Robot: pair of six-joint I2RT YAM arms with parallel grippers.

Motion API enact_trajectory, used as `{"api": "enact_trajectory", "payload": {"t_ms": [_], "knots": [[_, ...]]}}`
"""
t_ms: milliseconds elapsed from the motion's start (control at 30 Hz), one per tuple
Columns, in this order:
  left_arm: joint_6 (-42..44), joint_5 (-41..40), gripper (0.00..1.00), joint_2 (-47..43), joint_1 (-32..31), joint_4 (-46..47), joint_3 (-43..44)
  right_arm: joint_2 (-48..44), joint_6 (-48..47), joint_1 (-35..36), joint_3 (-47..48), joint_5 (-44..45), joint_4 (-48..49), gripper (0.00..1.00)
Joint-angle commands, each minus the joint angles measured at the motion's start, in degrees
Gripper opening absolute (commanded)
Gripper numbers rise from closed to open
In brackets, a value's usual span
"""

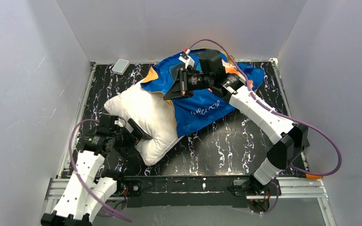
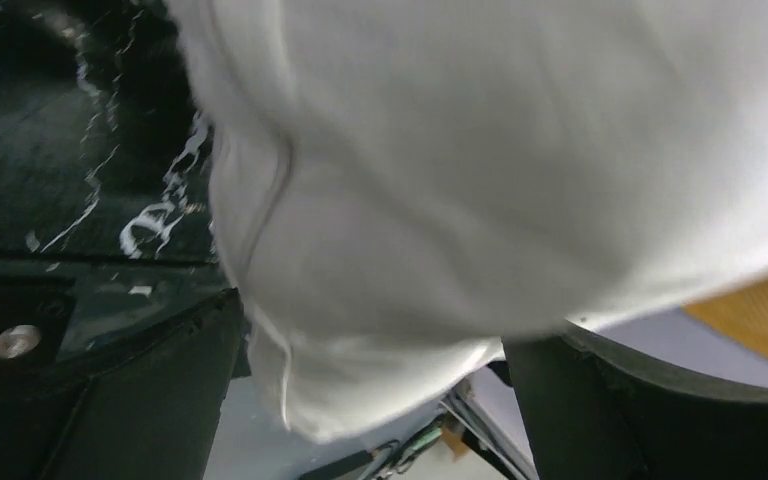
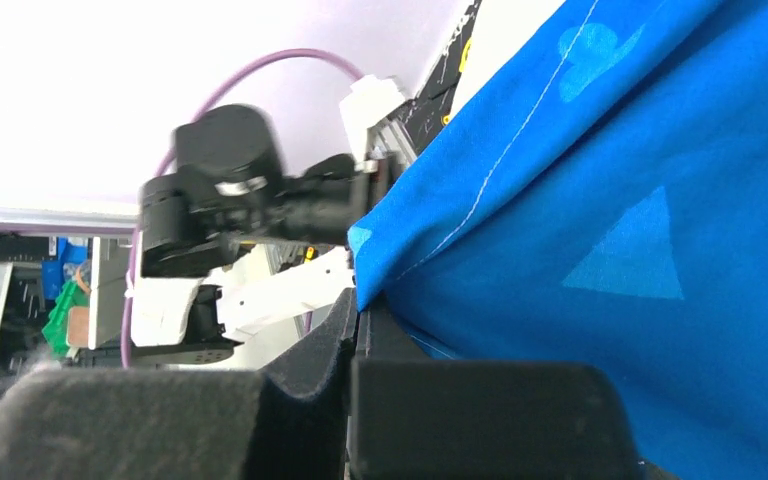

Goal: Put the pillow into the pillowcase
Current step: Stuff the pillow into the pillowcase.

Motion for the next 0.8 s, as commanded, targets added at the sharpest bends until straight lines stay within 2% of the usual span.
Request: {"api": "enact_trajectory", "payload": {"t_ms": [0, 67, 167, 233, 367, 433, 533, 567, 667, 733, 767], "knots": [[-6.3, 10.6, 0.96, 1.5, 2.4, 27.4, -11.2, 0.5, -1.4, 0.3, 3.2, -6.2, 5.1, 0.01], [-11.9, 12.4, 0.90, 5.5, 2.3, 42.5, -14.7, 1.1, -3.1, 0.3, 5.2, -7.0, 2.8, 0.01], [-16.0, 15.2, 0.65, 15.6, 0.0, 59.8, -13.4, 0.5, -4.8, 0.3, 7.0, -8.9, 4.4, 0.01], [-13.7, 14.4, 0.51, 23.0, -3.7, 60.4, -5.8, 0.1, -5.0, 0.4, 8.0, -9.6, 5.3, 0.01], [-12.7, 11.1, 0.32, 34.8, -12.2, 61.0, 11.4, 0.4, -5.1, 2.8, 8.5, -11.2, 5.2, 0.01], [-14.4, 9.0, 0.22, 39.8, -15.7, 63.7, 16.4, 0.4, -4.4, 5.6, 9.3, -11.4, 6.5, 0.01], [-15.7, 10.7, 0.03, 46.0, -17.9, 66.2, 23.9, 0.4, -1.6, 11.3, 10.6, -12.2, 11.4, 0.01], [-15.9, 10.7, 0.00, 47.5, -18.5, 66.4, 25.9, 0.2, 0.6, 13.0, 10.2, -12.6, 15.6, 0.01], [-16.1, 10.4, 0.00, 49.7, -20.2, 66.8, 30.0, -0.8, 6.9, 15.9, 6.9, -13.2, 25.8, 0.01], [-16.0, 9.9, 0.00, 49.2, -21.0, 66.8, 30.0, -1.7, 5.0, 15.6, 4.9, -11.8, 22.9, 0.01], [-16.1, 9.1, 0.00, 48.1, -21.1, 66.8, 28.7, -1.9, 1.8, 15.1, 4.9, -10.0, 17.5, 0.01]]}}
